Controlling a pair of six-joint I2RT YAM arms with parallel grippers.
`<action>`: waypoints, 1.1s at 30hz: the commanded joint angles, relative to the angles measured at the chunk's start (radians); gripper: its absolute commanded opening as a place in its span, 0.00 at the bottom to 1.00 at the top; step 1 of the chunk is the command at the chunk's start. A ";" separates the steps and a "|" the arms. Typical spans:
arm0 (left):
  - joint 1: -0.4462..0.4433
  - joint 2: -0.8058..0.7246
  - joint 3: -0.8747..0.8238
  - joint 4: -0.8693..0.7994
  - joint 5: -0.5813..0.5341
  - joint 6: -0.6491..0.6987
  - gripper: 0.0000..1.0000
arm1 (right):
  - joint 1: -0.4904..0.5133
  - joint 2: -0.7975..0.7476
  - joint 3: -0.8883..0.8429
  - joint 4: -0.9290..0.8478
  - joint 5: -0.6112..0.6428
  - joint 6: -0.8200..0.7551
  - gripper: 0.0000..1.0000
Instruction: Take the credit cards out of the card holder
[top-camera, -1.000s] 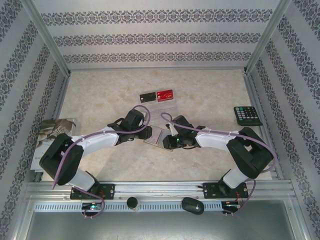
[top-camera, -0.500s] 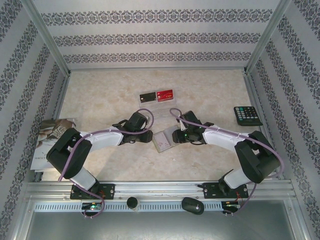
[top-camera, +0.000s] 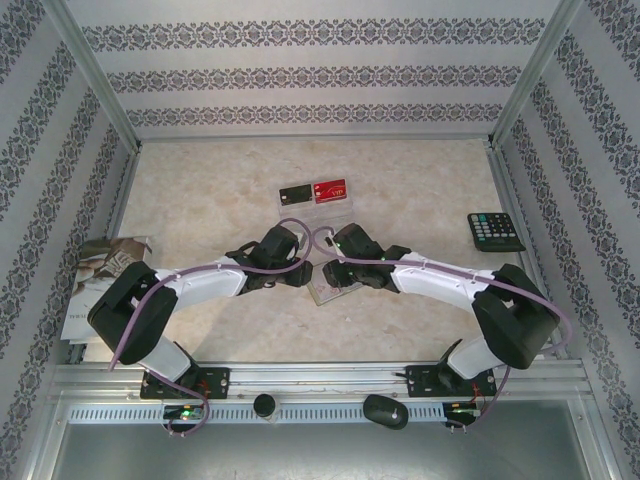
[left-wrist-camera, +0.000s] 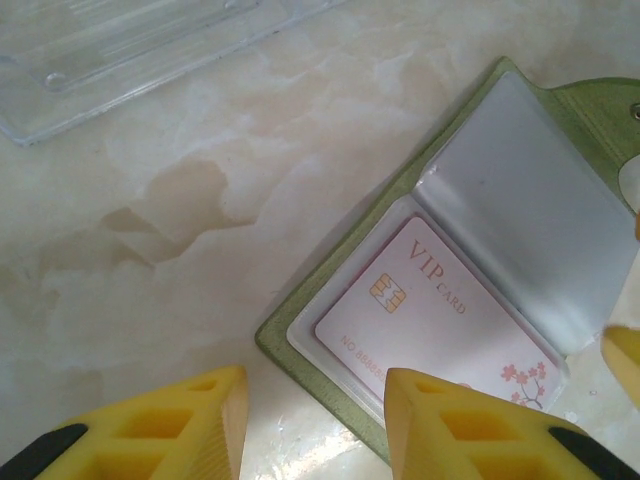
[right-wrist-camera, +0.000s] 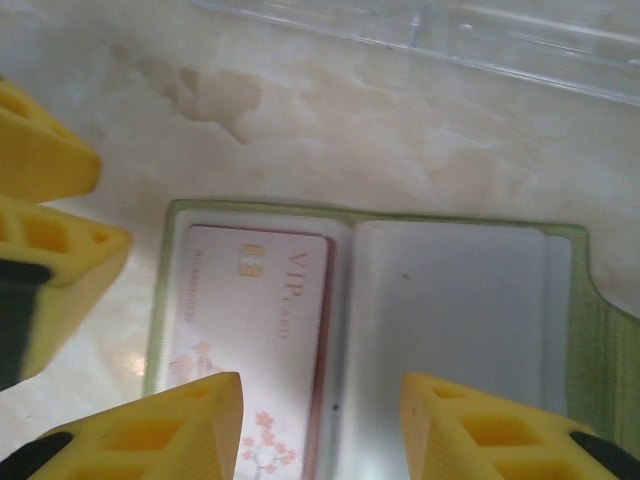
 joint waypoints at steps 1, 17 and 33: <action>-0.048 0.043 0.006 0.027 -0.018 -0.015 0.40 | -0.044 -0.027 -0.024 -0.003 0.071 0.015 0.46; -0.079 0.205 0.110 -0.083 -0.108 0.030 0.40 | -0.052 0.079 -0.090 -0.053 0.108 0.071 0.31; -0.057 0.039 0.062 -0.126 -0.088 0.012 0.38 | -0.056 -0.109 -0.145 -0.028 0.073 0.140 0.39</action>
